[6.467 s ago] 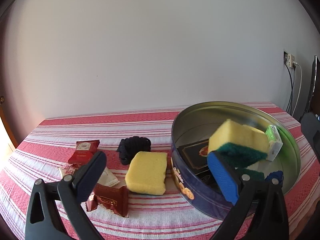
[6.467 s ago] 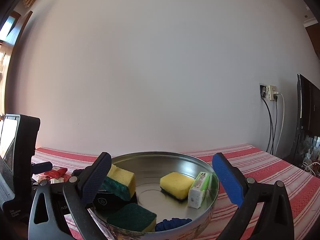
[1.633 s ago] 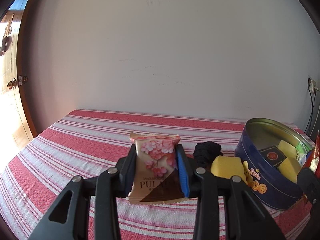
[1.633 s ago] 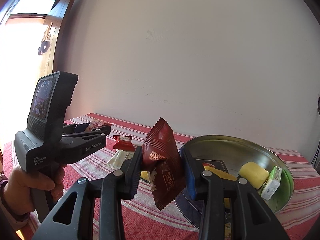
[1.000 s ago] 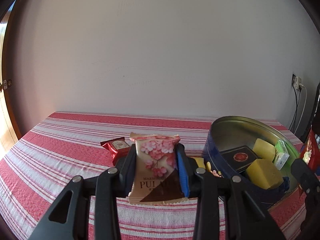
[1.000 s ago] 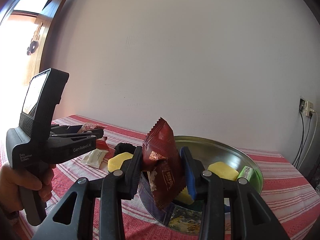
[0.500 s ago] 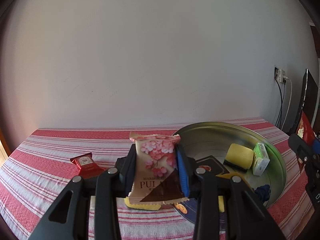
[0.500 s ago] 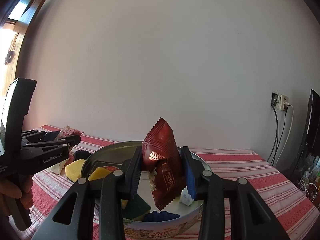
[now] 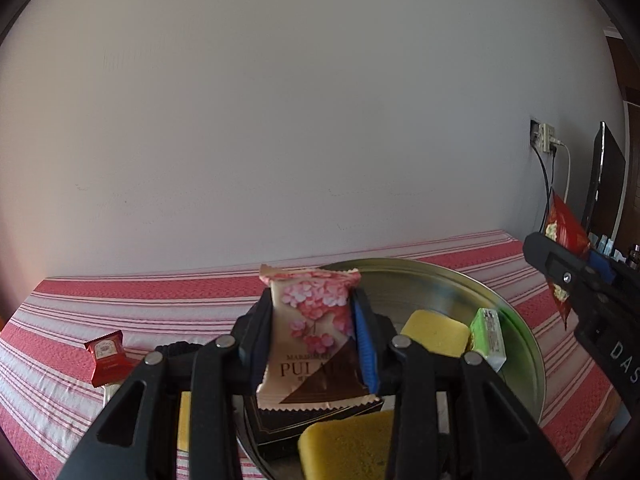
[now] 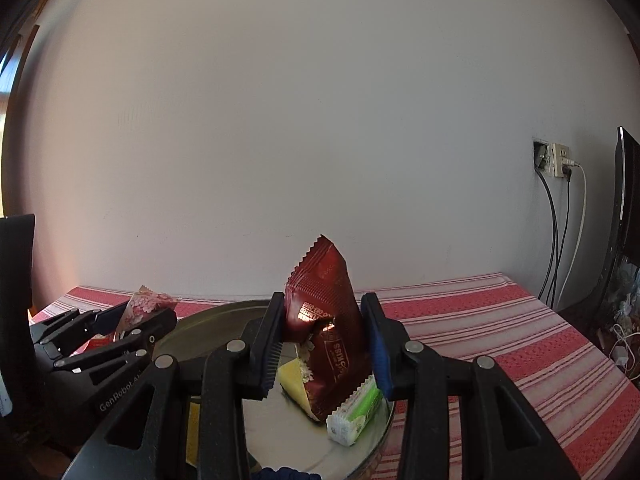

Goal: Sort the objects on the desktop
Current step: 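Carry the pink and brown wrappers over the metal tin with both grippers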

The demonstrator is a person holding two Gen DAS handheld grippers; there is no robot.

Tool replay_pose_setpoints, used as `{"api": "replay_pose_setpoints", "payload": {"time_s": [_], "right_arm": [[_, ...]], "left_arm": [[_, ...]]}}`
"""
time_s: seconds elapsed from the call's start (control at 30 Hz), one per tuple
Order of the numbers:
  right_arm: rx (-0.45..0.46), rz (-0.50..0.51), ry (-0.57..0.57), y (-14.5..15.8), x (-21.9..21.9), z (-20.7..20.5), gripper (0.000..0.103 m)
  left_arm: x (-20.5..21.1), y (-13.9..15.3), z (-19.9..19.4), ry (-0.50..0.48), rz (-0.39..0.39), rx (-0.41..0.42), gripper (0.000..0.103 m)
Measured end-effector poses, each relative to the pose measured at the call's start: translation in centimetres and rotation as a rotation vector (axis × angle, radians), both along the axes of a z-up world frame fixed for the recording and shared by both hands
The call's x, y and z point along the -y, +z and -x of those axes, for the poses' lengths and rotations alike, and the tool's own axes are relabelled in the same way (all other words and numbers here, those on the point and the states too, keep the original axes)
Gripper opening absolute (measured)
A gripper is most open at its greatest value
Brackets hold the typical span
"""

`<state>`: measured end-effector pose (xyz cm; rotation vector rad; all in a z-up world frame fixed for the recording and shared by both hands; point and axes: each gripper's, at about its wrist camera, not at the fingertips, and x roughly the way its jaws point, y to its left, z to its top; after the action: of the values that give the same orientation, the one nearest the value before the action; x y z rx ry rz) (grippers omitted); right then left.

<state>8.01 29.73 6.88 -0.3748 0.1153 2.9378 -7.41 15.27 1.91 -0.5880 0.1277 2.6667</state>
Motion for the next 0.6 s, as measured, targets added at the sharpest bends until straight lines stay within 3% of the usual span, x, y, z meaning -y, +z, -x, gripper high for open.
{"api": "replay_pose_setpoints", "payload": {"time_s": [0.2, 0.6], "right_arm": [[-0.021, 0.009, -0.024, -0.8, -0.7, 1.1, 0.041], [0.091, -0.068, -0.028, -2.6, -0.5, 2.7, 0.041]], "left_arm": [[-1.1, -1.3, 0.1, 0.002, 0.039, 0.014, 0.036], [-1.4, -2.1, 0.7, 0.004, 0.078, 0.056, 0.036]]}}
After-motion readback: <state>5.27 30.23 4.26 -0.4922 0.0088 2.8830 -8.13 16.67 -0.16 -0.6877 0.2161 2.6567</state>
